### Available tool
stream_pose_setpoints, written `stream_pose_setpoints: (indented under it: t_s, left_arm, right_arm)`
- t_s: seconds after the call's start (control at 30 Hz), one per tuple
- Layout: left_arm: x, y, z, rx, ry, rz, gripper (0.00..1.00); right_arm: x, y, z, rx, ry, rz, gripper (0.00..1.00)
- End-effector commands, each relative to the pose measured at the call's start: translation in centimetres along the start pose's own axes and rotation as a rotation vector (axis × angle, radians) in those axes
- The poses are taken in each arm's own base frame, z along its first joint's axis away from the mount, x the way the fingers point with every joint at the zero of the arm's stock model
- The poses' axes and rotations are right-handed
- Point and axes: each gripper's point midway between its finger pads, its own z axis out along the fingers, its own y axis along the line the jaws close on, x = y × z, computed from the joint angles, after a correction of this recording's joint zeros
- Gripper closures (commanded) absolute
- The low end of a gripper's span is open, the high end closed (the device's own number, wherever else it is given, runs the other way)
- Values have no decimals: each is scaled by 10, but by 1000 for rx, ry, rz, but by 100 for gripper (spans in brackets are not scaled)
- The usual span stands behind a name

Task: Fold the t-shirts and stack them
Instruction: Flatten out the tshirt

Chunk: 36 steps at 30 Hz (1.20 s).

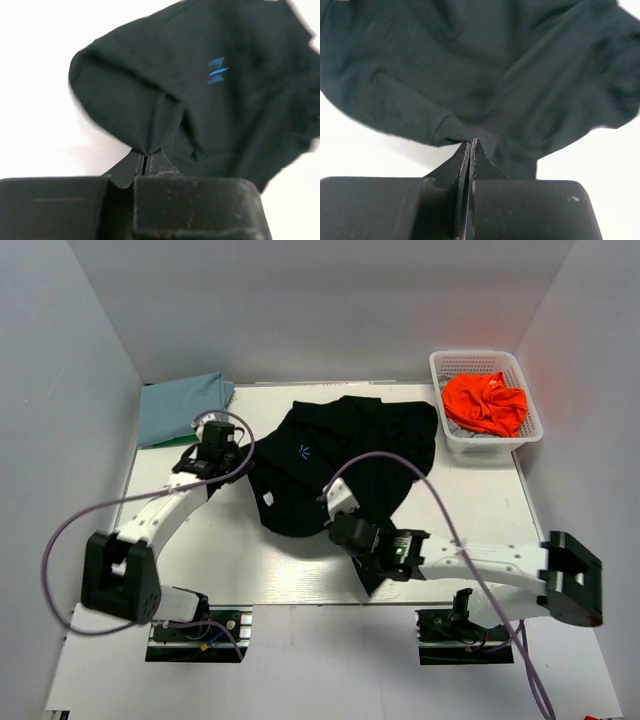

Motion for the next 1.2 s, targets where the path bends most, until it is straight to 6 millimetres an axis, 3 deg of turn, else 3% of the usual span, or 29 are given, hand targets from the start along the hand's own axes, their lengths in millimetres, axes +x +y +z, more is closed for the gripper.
stream_pose_setpoints:
  t_s: [0.0, 0.17, 0.2, 0.23, 0.4, 0.43, 0.5, 0.53, 0.57, 0.7, 0.83, 0.87, 0.9, 0.93, 0.97, 1.0, 1.03, 1.07, 1.13, 1.17]
  left_arm:
    - [-53, -46, -54, 169, -165, -33, 100]
    - [-95, -83, -118, 329, -295, -43, 100]
    - [-108, -92, -133, 362, -330, -50, 100]
    - [-114, -96, -140, 373, -342, -52, 100]
    - [-163, -134, -220, 536, -483, -30, 100]
    - [-168, -140, -232, 567, -496, -28, 100]
    - [-182, -160, -274, 684, -552, 28, 100]
    - [-184, -167, -288, 724, -563, 49, 100]
    - [-195, -175, -320, 784, -607, 53, 100]
    - [-216, -188, -387, 884, -721, 108, 100]
    - [-218, -192, -439, 980, -803, 176, 100]
    - [-217, -192, -467, 1026, -828, 192, 100]
    - [-216, -190, -481, 1045, -843, 212, 100]
    - [-217, -191, -502, 1078, -874, 232, 100]
    - [-215, -193, -510, 1099, -871, 247, 100]
    - [-213, -192, -524, 1127, -889, 259, 100]
    - [-213, -187, -546, 1152, -927, 269, 100]
    - [-211, -188, -549, 1160, -920, 278, 100]
    - [-205, -183, -571, 1205, -945, 287, 100]
    - [-201, -175, -584, 1215, -966, 279, 100]
  right_arm:
    - [-60, -60, -22, 249, -167, 105, 100]
    - [-109, -113, -49, 387, -296, 102, 100]
    - [-132, -123, -61, 398, -353, 153, 100]
    - [-140, -128, -66, 408, -368, 158, 100]
    - [-217, -187, -136, 509, -522, 134, 100]
    - [-224, -188, -141, 488, -526, 107, 100]
    - [-258, -206, -175, 470, -608, 166, 100]
    - [-262, -199, -173, 425, -597, 95, 100]
    - [-275, -209, -187, 434, -621, 97, 100]
    - [-310, -227, -227, 406, -695, 96, 100]
    - [-340, -249, -283, 332, -847, 108, 100]
    - [-347, -253, -300, 292, -896, 99, 100]
    - [-353, -251, -311, 247, -941, 87, 100]
    - [-362, -262, -345, 198, -1036, 122, 100]
    - [-366, -238, -351, 64, -1081, 17, 100]
    - [-368, -235, -361, 22, -1116, 7, 100]
    - [-366, -241, -383, -15, -1170, 16, 100]
    - [-370, -225, -398, -115, -1241, -38, 100]
    - [-365, -230, -424, -166, -1311, -20, 100]
    - [-365, -221, -435, -225, -1353, -51, 100]
